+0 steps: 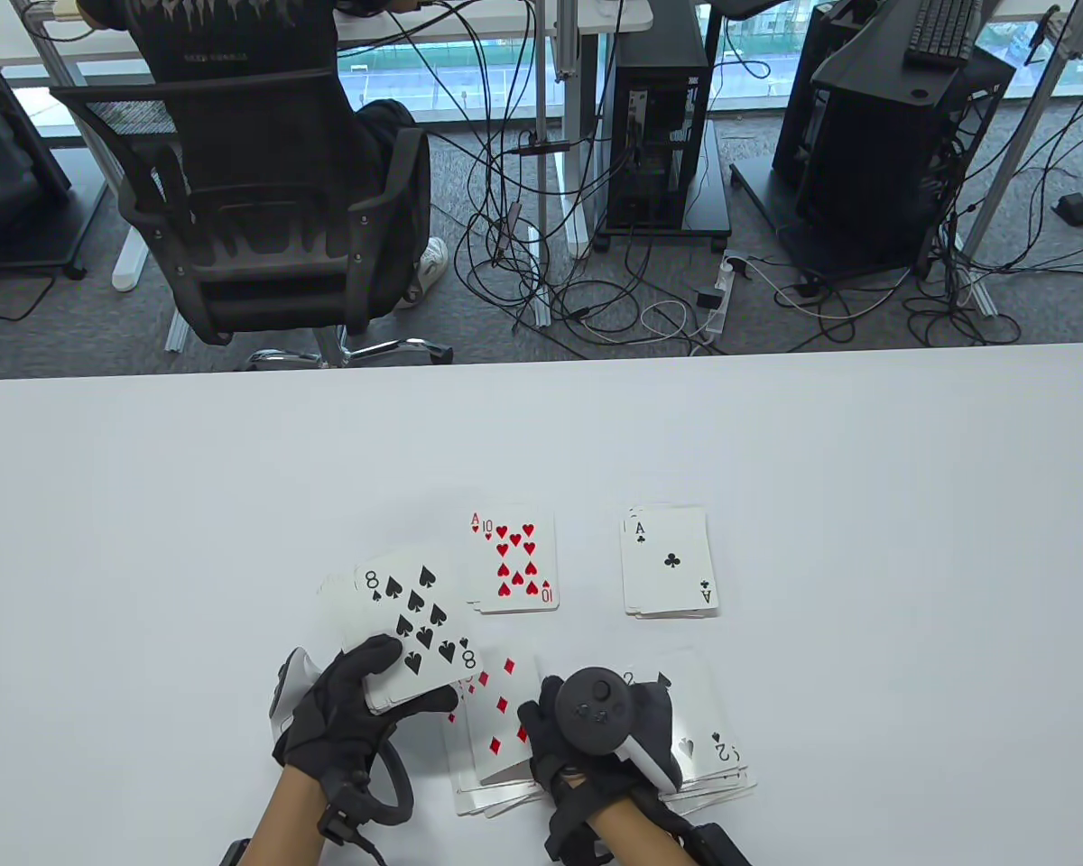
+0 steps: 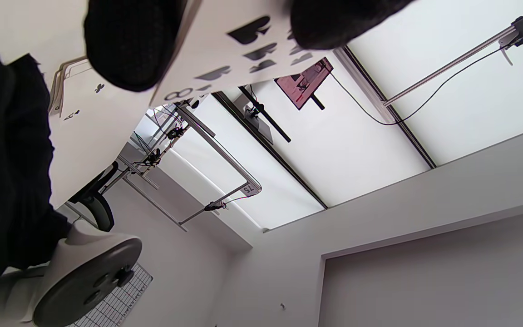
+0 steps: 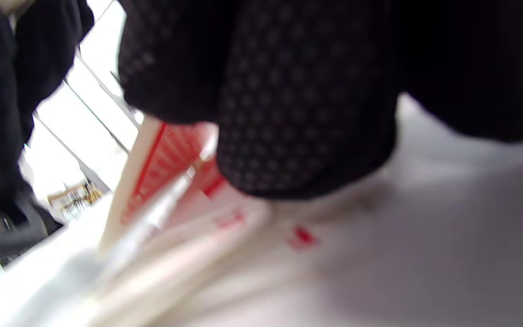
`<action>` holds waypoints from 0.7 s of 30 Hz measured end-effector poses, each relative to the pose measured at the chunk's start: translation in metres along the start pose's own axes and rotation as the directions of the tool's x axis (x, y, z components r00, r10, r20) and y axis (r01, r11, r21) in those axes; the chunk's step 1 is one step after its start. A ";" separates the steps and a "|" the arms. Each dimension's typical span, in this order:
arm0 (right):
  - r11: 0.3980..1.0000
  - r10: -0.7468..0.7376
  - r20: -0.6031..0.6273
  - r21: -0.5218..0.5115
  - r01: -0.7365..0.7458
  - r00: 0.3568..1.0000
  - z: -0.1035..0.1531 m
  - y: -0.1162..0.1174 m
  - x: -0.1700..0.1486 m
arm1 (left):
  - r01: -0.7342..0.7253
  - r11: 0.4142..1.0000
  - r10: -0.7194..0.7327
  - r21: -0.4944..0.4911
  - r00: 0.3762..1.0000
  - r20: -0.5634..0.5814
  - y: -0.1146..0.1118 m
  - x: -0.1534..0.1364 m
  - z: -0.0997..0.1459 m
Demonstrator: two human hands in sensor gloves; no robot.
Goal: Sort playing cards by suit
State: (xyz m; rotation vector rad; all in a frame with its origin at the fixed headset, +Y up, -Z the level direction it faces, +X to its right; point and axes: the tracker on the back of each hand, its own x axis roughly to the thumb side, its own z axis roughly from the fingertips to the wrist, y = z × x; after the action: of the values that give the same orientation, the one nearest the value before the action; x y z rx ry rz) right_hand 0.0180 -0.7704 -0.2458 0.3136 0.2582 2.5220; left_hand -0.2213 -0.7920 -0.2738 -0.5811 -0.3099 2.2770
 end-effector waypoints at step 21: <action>0.920 0.363 0.012 0.153 -0.360 0.932 -0.003 0.014 0.017 | 0.009 1.000 -0.009 0.000 1.000 -0.022 -0.001 -0.003 0.000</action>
State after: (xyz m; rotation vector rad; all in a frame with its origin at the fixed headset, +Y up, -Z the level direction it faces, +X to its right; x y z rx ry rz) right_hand -0.0038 -0.7727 -0.2427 0.4350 0.4369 2.8775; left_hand -0.2194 -0.7935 -0.2728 -0.6028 -0.3013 2.2604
